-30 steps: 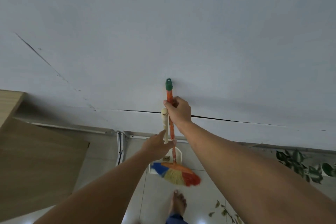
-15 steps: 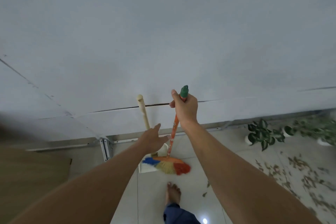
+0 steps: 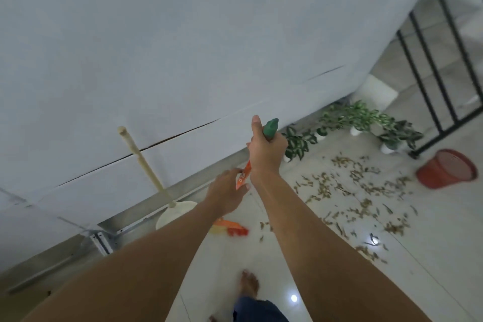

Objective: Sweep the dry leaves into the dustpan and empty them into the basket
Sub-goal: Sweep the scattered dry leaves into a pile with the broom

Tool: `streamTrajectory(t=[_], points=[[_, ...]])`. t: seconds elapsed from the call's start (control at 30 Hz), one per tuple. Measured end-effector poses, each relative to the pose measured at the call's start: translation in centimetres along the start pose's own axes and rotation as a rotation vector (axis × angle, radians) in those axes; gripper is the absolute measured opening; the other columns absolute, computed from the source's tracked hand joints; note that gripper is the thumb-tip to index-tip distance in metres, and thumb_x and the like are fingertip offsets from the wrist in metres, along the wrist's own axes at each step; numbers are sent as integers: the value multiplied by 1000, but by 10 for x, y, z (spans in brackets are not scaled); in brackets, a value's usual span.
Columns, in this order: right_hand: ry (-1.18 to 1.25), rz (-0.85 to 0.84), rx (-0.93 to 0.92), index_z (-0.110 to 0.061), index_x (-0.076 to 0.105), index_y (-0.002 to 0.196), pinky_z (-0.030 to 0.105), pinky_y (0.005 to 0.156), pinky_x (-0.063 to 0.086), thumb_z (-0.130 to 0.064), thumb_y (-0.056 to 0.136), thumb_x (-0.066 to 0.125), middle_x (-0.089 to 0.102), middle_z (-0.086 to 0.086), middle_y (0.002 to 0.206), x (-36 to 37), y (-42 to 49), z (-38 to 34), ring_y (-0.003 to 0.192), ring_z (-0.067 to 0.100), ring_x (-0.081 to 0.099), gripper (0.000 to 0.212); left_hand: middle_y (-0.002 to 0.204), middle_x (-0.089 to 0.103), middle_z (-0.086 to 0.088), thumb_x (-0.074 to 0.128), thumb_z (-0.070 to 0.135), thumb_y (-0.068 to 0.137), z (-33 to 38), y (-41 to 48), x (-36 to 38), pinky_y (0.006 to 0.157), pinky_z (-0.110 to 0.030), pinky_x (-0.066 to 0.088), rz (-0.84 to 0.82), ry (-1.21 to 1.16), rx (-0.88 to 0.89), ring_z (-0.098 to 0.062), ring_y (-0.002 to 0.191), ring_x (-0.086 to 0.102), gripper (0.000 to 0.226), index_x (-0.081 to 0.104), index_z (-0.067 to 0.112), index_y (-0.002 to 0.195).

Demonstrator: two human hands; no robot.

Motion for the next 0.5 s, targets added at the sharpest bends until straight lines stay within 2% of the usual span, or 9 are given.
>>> streamTrajectory(t=[0.17, 0.27, 0.33, 0.43, 0.5], points=[[123, 100, 56, -12, 42, 58, 31, 54, 42, -34, 88, 73, 39, 5, 52, -81, 6, -34, 56, 21, 41, 49, 109, 69, 0, 44, 37, 104, 67, -8, 47, 89, -48, 53, -21, -63, 91, -24, 97, 65, 23, 52, 23, 120], [187, 164, 72, -13, 42, 57, 30, 53, 42, -33, 86, 75, 39, 1, 49, -142, 21, -47, 51, 20, 40, 49, 86, 64, -3, 38, 36, 107, 110, -7, 86, 73, -42, 53, -85, 19, 173, -23, 77, 62, 17, 46, 20, 106], [204, 192, 89, -15, 45, 56, 29, 52, 43, -33, 86, 76, 42, -2, 46, -189, 33, -53, 46, 15, 42, 46, 73, 54, 0, 36, 35, 108, 144, -9, 113, 63, -36, 43, -152, 67, 246, -19, 64, 52, 18, 40, 19, 101], [236, 183, 107, -13, 52, 58, 42, 62, 53, -32, 84, 78, 45, -4, 44, -268, 53, -56, 43, 12, 44, 42, 76, 54, -3, 36, 37, 108, 191, -10, 158, 63, -35, 39, -275, 129, 330, -20, 66, 49, 21, 39, 18, 100], [259, 149, 112, -12, 52, 58, 50, 72, 58, -31, 85, 77, 45, -2, 46, -322, 68, -55, 45, 13, 45, 41, 84, 59, -9, 36, 37, 108, 220, -11, 191, 69, -40, 44, -347, 166, 365, -26, 73, 55, 20, 38, 20, 98]])
Point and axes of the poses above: each hand's wrist, its own y-axis towards the middle knuckle, its own x-axis out of the palm, z = x × y, the point moved 2 cm from there along y, towards the middle knuckle
